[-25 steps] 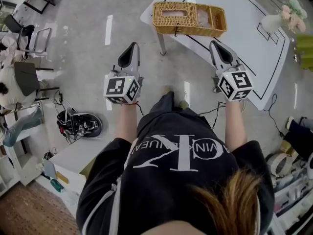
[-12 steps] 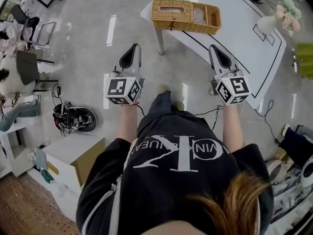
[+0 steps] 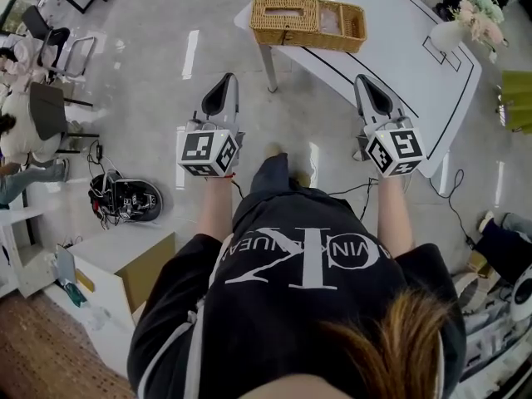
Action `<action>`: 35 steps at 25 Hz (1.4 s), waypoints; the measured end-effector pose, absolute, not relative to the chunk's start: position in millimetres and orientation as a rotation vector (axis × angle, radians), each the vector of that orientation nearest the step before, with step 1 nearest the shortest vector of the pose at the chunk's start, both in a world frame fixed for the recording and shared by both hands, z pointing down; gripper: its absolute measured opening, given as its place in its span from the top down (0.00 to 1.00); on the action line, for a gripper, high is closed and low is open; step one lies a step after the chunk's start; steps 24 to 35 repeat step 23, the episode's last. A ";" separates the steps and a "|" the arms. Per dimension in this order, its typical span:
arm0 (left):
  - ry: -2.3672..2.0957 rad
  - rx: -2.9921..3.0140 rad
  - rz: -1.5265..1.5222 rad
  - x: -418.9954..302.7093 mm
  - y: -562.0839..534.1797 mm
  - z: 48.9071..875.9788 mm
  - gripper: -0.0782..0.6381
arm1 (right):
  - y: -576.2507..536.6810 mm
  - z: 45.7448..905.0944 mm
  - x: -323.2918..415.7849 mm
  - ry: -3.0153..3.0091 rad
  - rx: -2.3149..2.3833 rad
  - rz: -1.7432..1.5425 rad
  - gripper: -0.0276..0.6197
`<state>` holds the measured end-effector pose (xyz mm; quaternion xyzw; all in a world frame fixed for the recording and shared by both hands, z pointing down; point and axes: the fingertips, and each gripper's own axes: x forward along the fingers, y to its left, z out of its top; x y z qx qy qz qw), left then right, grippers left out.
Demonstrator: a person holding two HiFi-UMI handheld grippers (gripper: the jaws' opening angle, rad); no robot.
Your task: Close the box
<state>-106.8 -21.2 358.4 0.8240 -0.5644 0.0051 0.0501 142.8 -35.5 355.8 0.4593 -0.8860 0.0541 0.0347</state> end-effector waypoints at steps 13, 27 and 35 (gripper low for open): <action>-1.765 2.505 0.016 -102.0 -6.2 349.9 0.88 | -27.4 349.6 150.7 -2.764 1.404 0.159 0.96; -1.803 2.487 0.015 -106.9 -4.4 347.2 0.88 | -29.0 350.0 144.8 -2.794 1.371 0.155 0.96; -1.803 2.487 0.015 -106.9 -4.4 347.2 0.88 | -29.0 350.0 144.8 -2.794 1.371 0.155 0.96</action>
